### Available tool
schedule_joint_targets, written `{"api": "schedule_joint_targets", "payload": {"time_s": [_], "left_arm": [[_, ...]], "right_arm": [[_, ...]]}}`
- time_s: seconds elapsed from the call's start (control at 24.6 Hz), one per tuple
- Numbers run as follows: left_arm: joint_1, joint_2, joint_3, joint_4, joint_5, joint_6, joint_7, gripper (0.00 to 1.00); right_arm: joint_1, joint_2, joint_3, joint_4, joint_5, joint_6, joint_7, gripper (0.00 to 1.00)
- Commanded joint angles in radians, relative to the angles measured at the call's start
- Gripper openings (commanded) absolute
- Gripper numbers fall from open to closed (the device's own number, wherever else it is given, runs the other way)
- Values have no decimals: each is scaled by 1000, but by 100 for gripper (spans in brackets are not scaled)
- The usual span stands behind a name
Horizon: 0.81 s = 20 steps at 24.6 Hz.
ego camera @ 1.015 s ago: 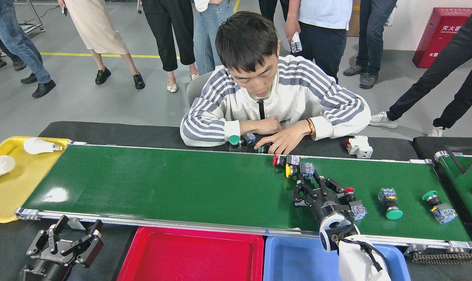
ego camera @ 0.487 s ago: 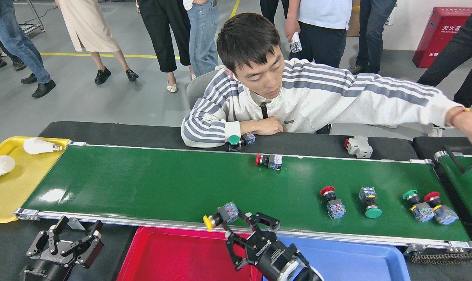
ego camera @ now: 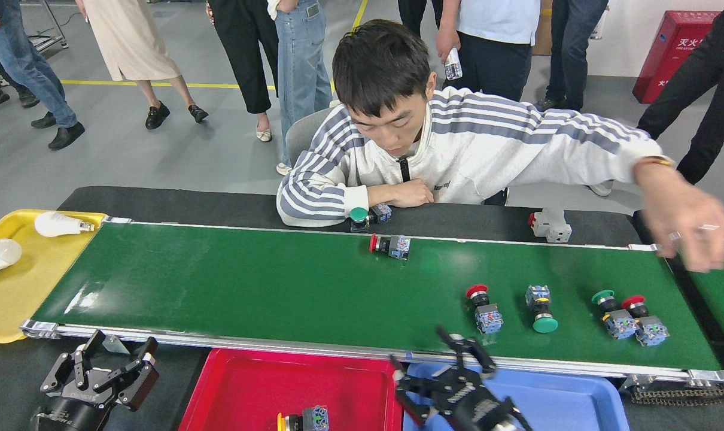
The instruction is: Pick switch part from conveyor to tray
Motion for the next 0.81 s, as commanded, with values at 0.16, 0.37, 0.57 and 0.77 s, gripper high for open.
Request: {"api": "schedule_joint_targets", "payload": {"time_s": [0.16,0.37,0.57,0.77], "left_arm": [[-18,7,2,-12,-1,0,4,100],[-32,7,-28,-12,-9,0,4,100],[-32,9,-28,-12,-7,0,4,100],[-33,10,-28,-12,-7,0,4,100]], "right_arm": [[24,40,-109,-17,-10,38,-18,100],[-114,84,-76,25,7,70,85,100],[-331,97,60,203,30,216,160,100],[-482,78,167,414,30,262,171,40]]}}
